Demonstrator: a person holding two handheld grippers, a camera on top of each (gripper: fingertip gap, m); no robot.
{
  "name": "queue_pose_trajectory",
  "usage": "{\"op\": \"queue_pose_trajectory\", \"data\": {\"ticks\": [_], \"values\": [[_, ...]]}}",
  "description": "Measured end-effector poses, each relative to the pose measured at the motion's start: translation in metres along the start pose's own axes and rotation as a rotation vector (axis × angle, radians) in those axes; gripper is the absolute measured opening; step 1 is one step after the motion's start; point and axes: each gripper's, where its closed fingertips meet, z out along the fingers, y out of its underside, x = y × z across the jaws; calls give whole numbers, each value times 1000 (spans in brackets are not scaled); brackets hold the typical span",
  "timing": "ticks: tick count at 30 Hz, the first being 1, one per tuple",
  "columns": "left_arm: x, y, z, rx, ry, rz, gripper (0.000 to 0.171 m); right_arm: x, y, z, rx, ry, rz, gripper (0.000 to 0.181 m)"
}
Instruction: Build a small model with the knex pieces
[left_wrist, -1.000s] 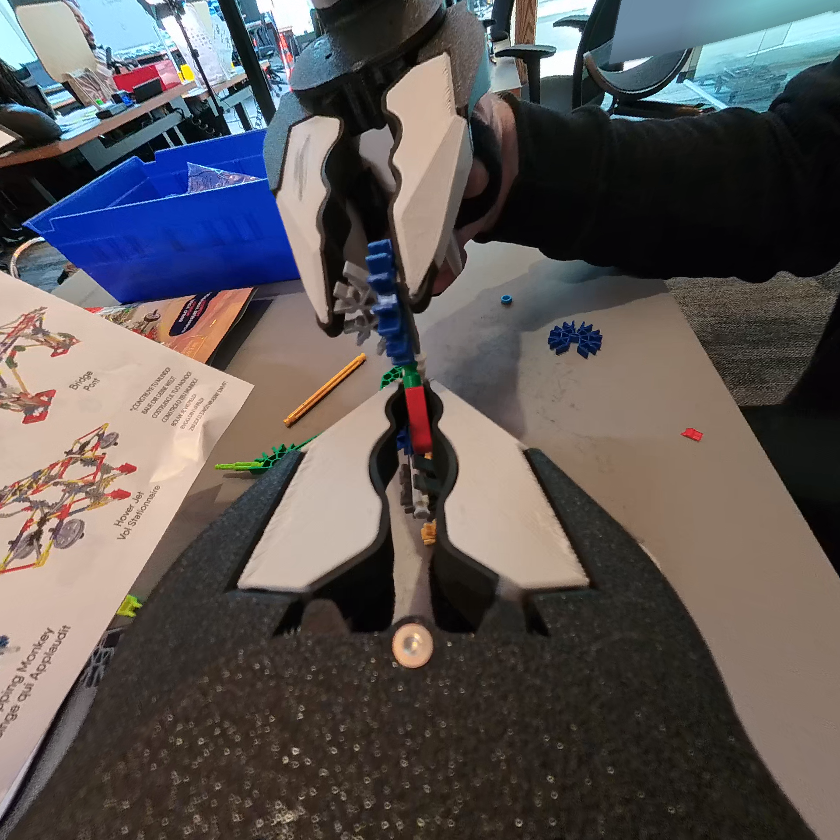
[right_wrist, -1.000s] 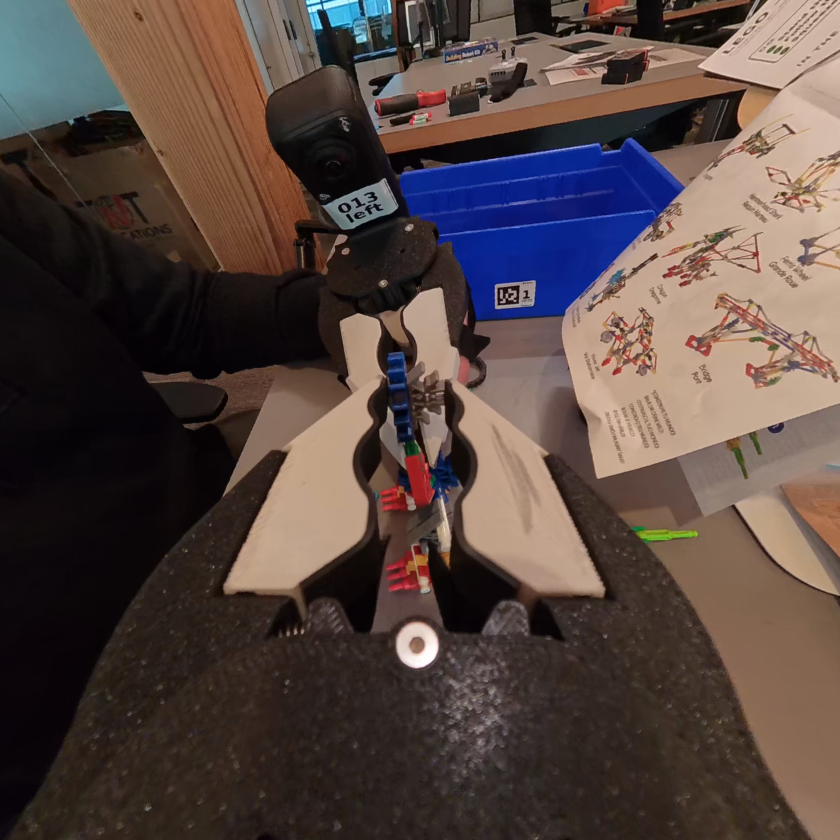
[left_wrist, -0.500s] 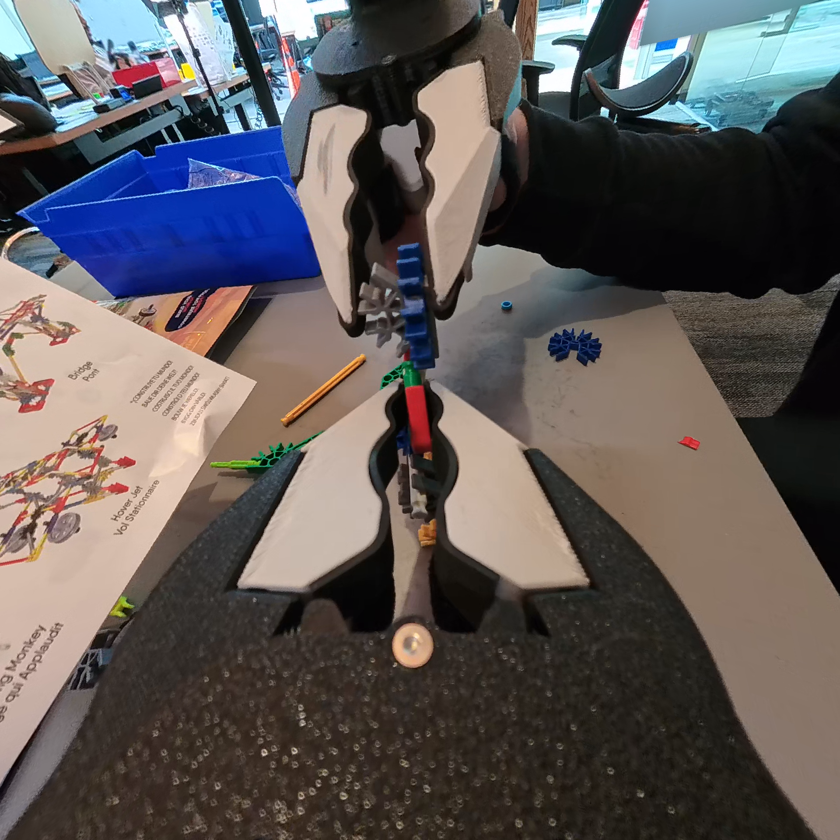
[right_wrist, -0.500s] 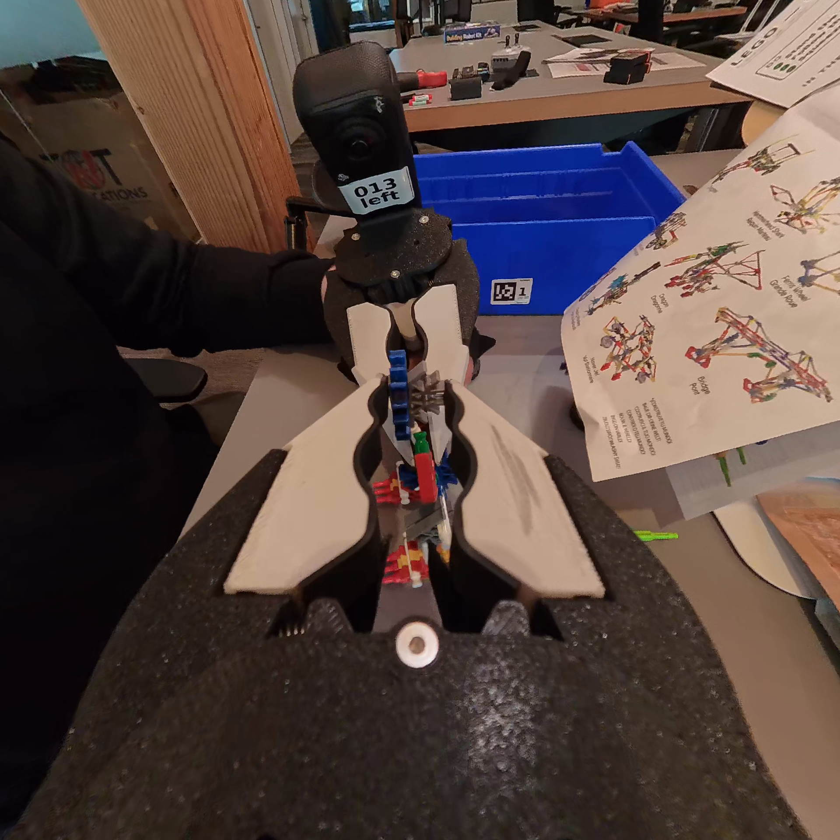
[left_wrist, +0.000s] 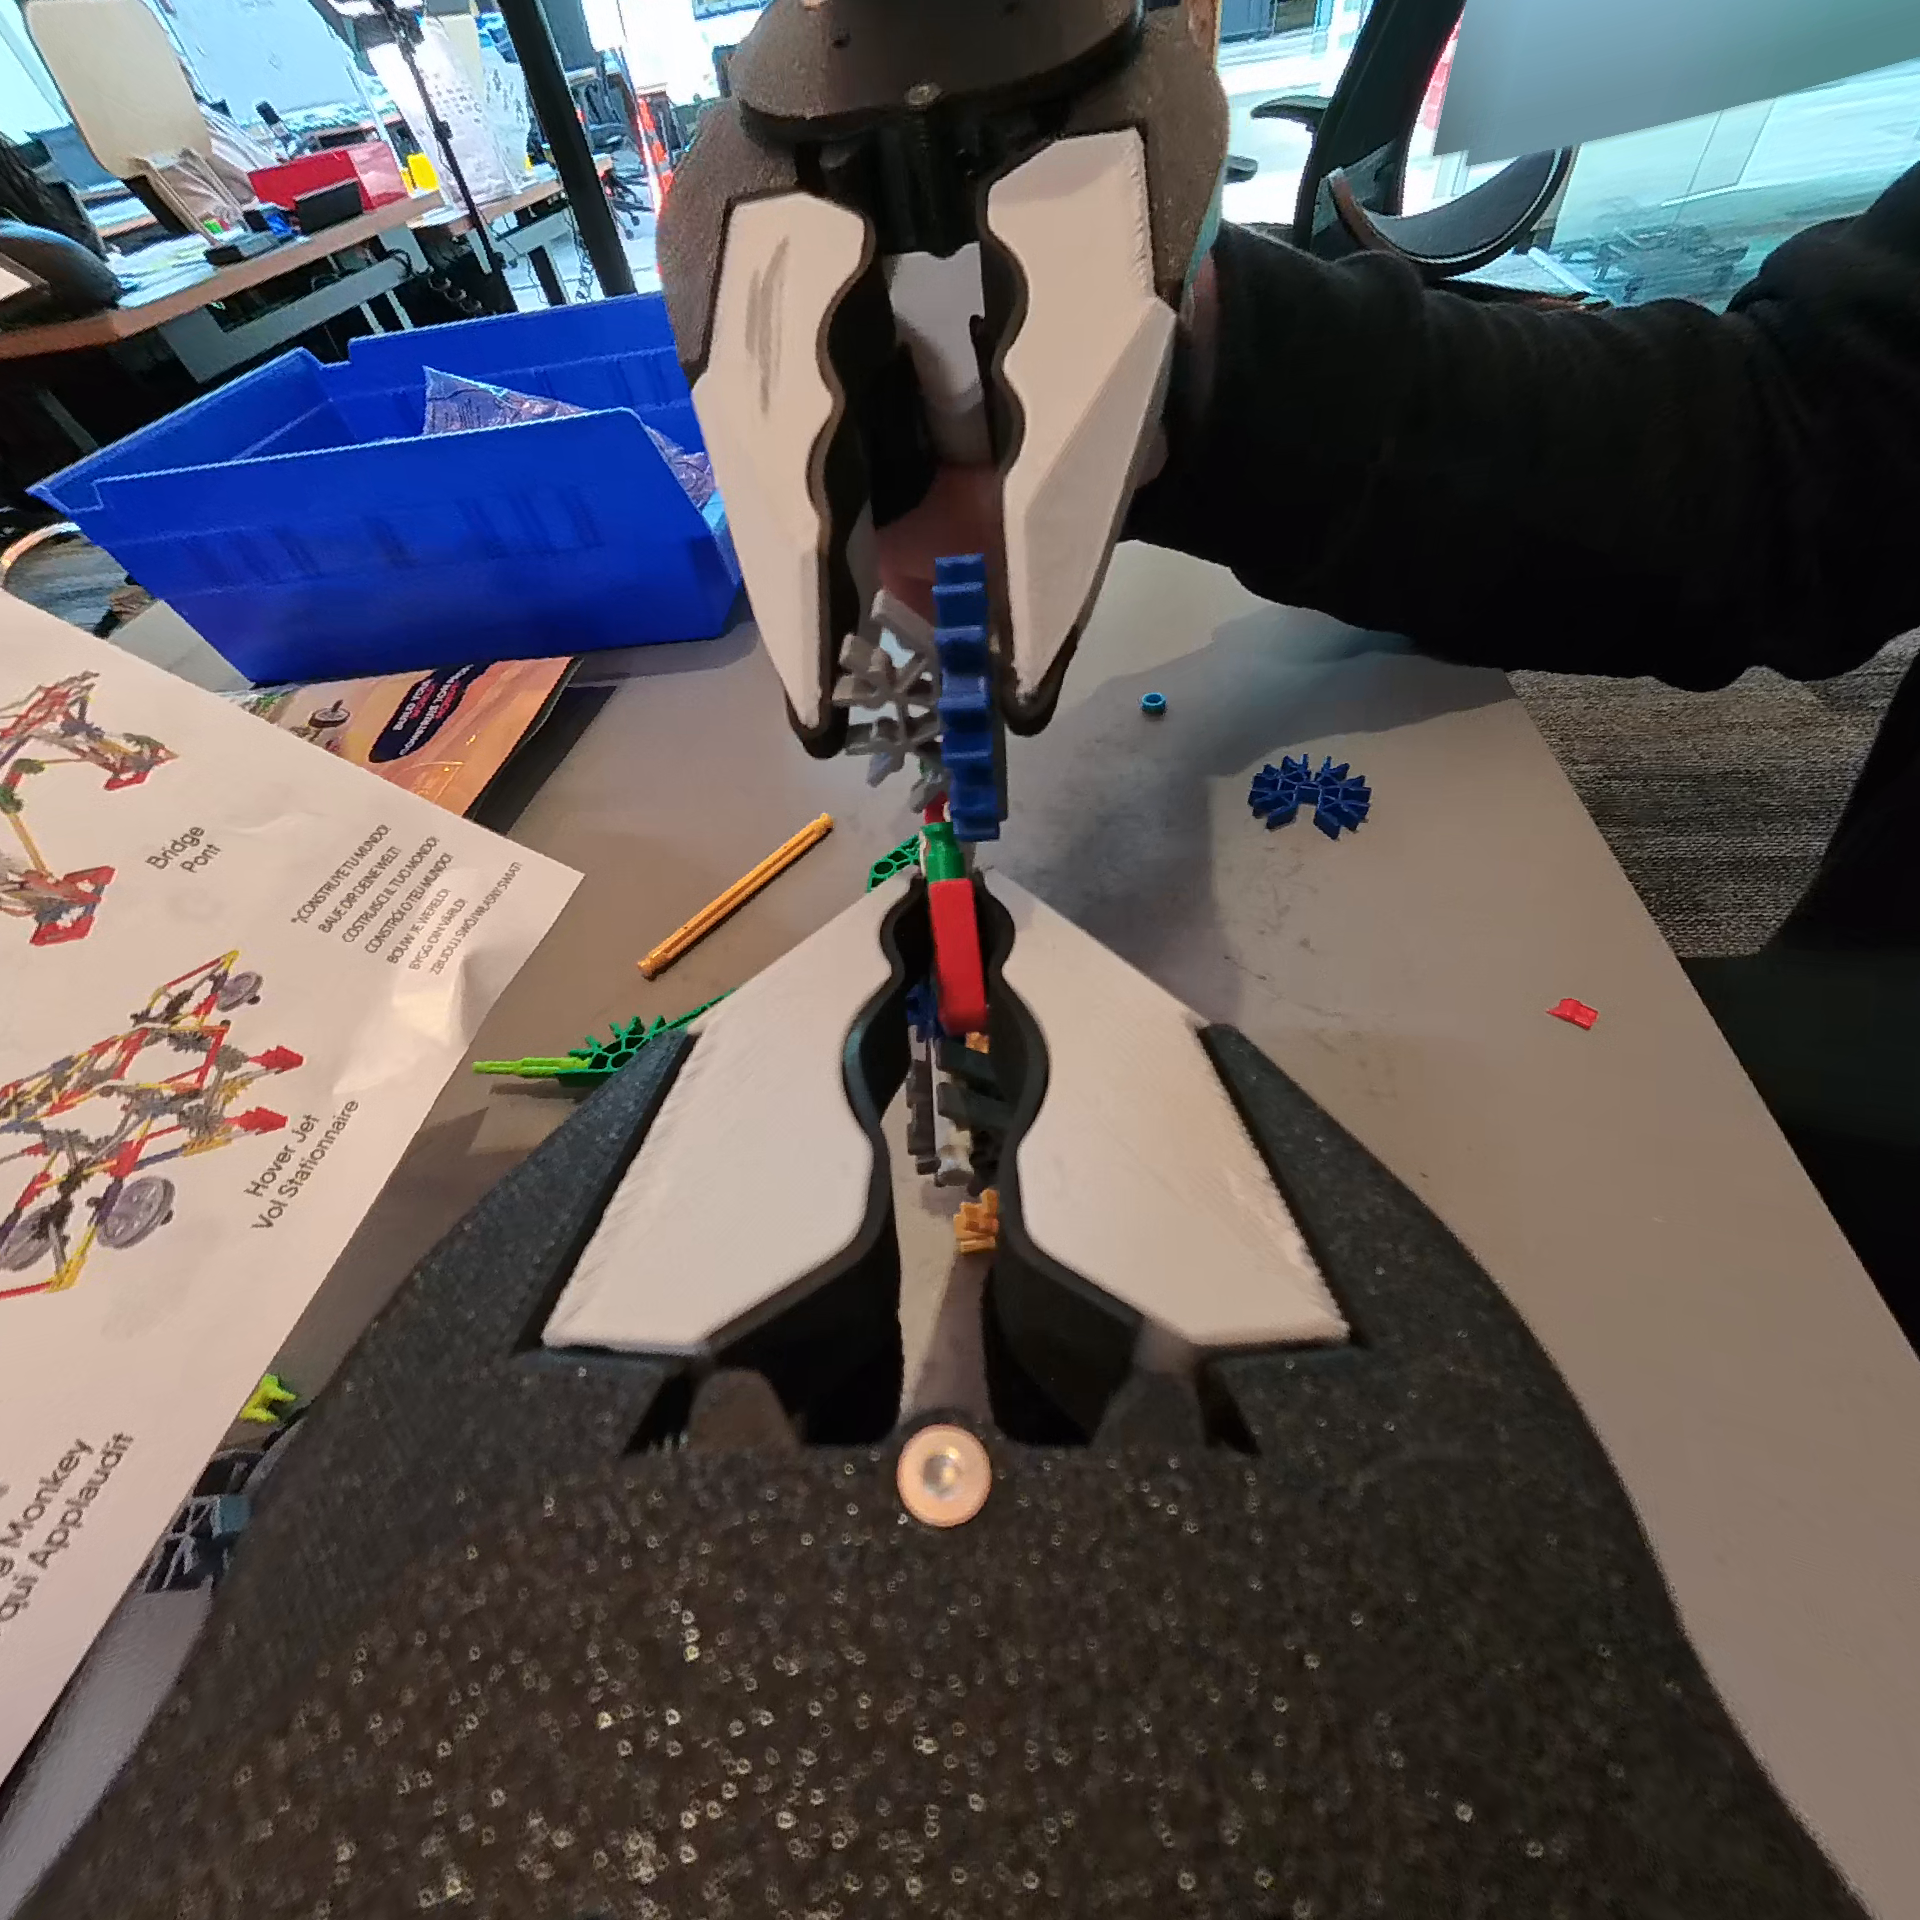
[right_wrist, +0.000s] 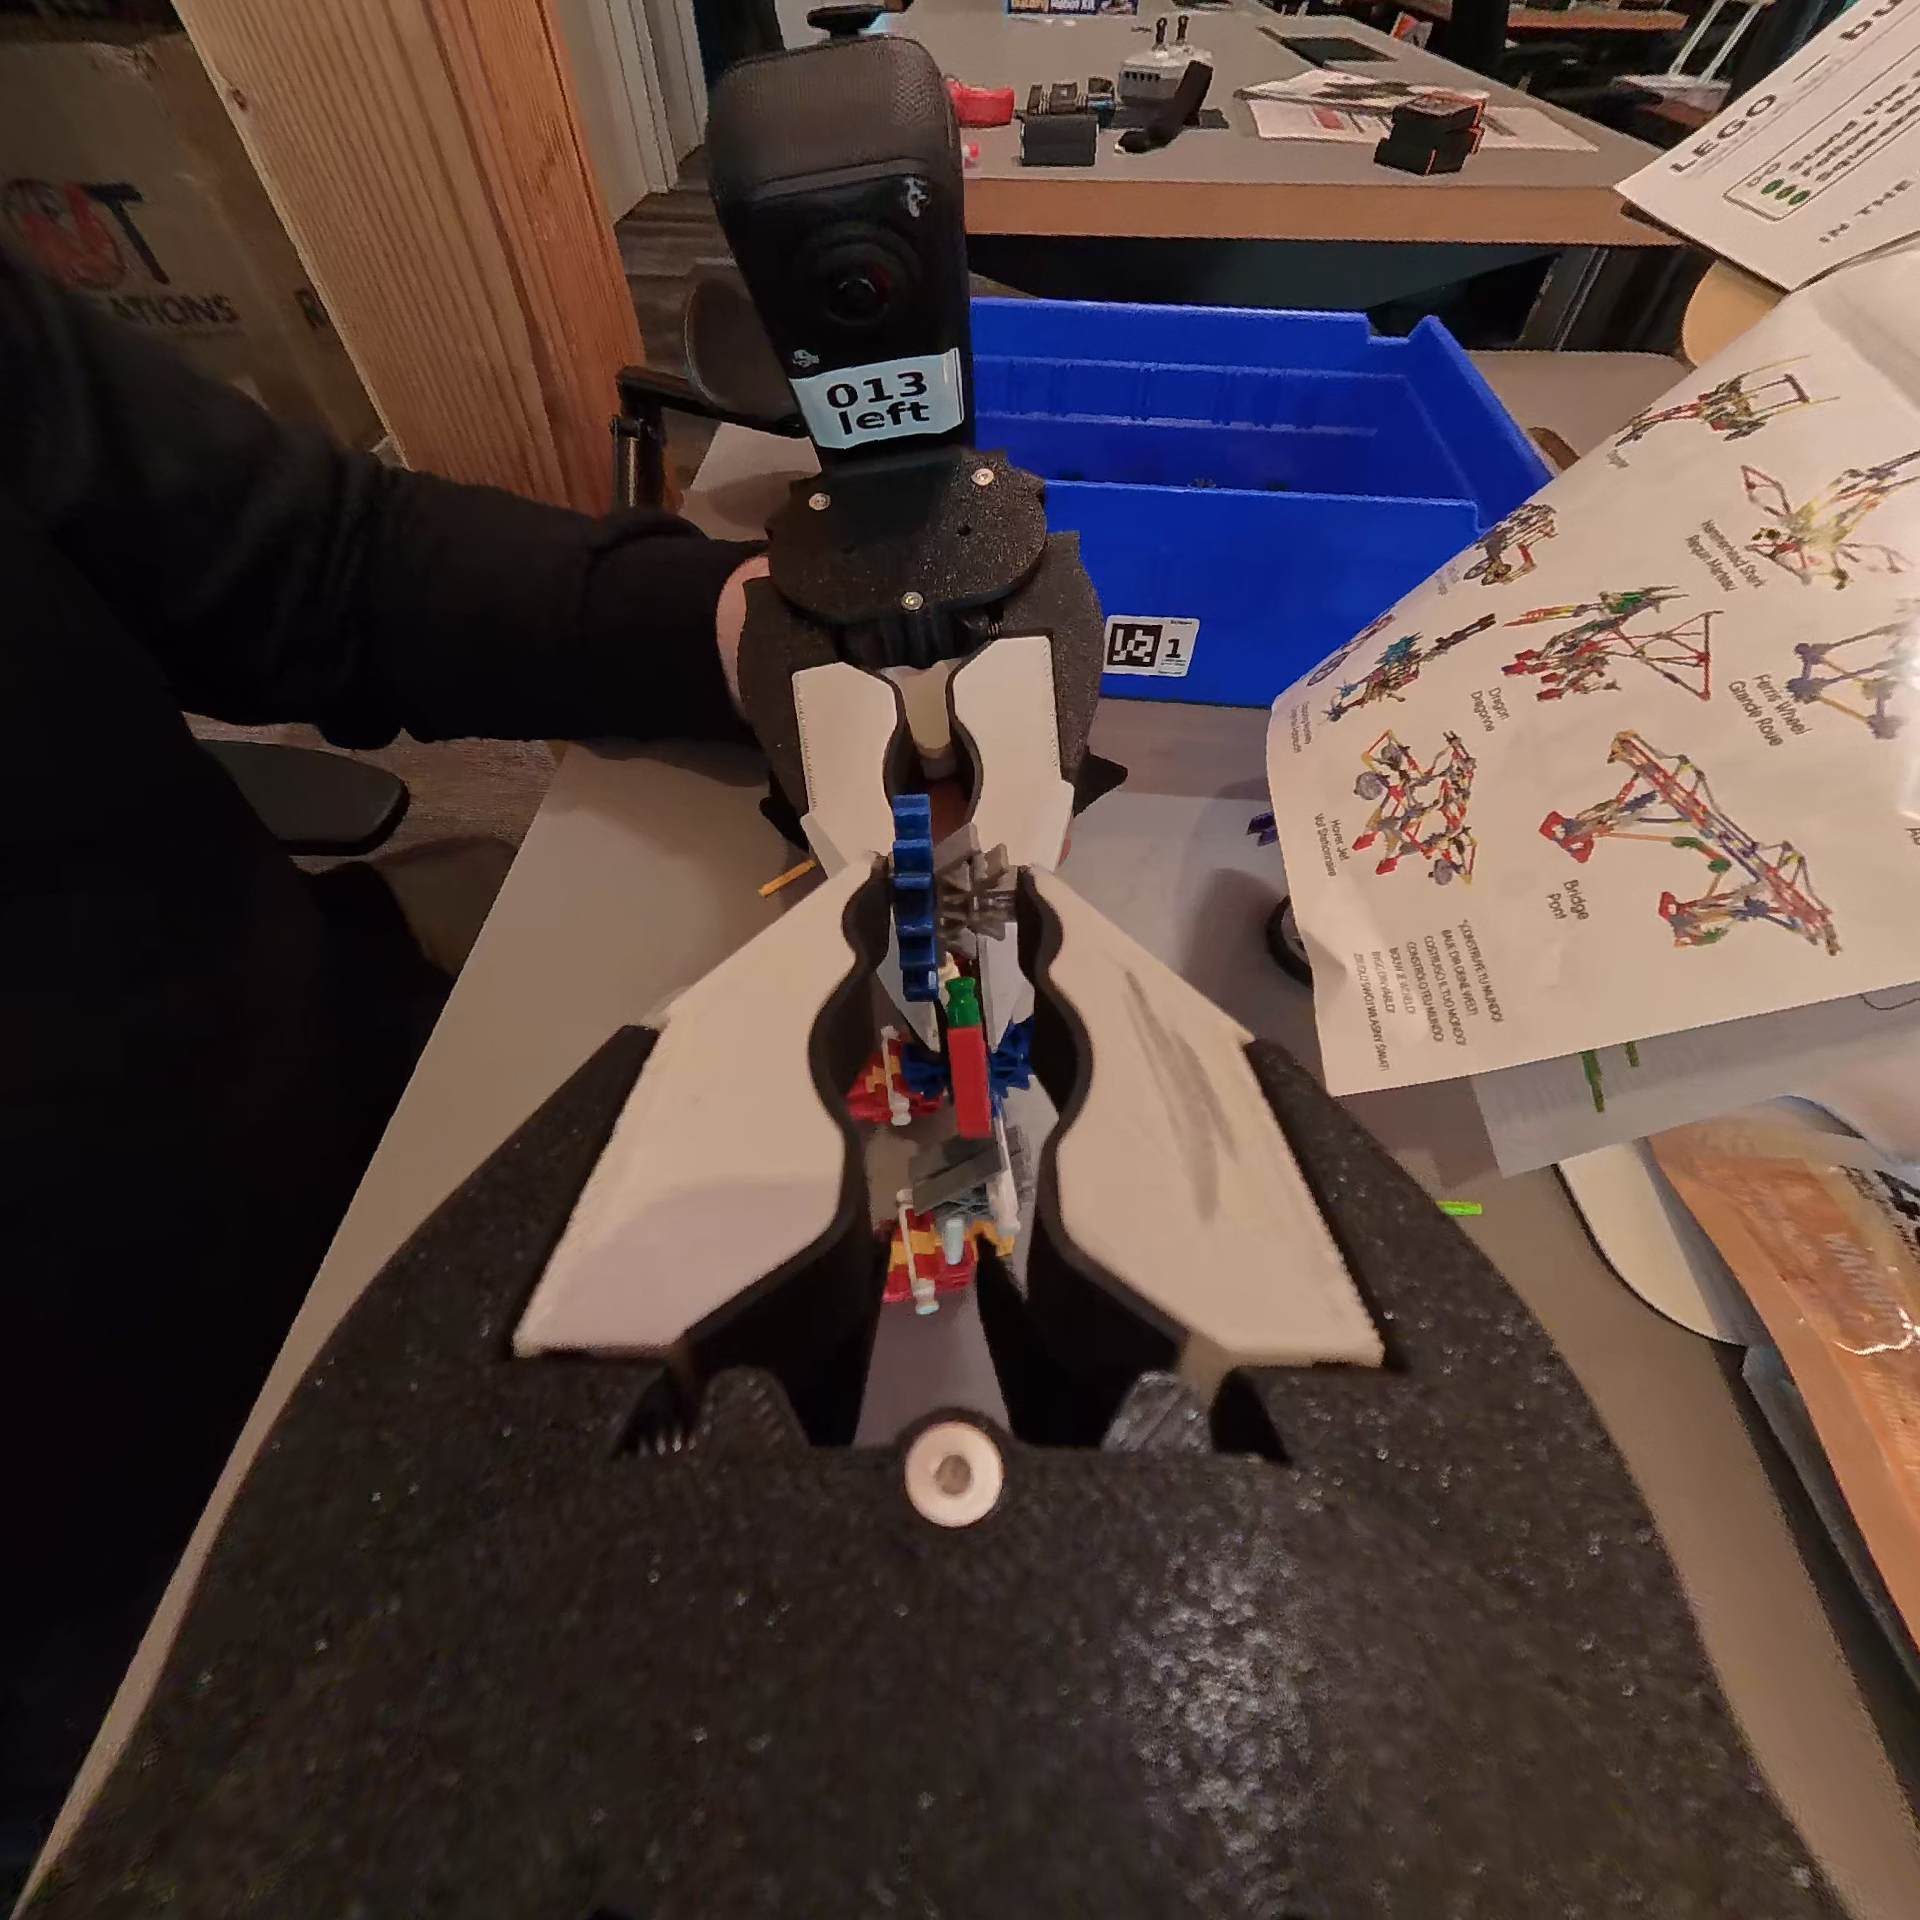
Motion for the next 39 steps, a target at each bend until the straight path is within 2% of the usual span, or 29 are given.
{"op": "queue_pose_trajectory", "data": {"ticks": [10, 11, 13, 16, 19, 27, 34, 39], "values": [[1, 0, 1, 1, 4, -2, 8, 1, 1, 1, 10, -48, 101, 23], [0, 0, 1, 1, -3, -2, 13, 0, 3, 2, -1, -51, 94, 23], [-11, 15, 3, -80, -68, 34, 25, 6, 22, 8, -96, -4, 62, 23], [-1, 8, 2, -22, 2, -4, 11, 4, 14, 9, -44, 3, 62, 23], [7, 20, 12, -102, 20, 34, 7, 12, 21, 11, -81, 44, 53, 23], [-2, 21, 9, -102, -8, -24, 7, 16, 14, -1, -7, 18, 148, 23], [-8, 32, 11, -142, -25, -57, 11, 16, 33, 11, -84, 14, 161, 23], [-9, 31, 8, -142, -25, -55, 19, 22, 36, 10, -80, 18, 197, 23]]}}
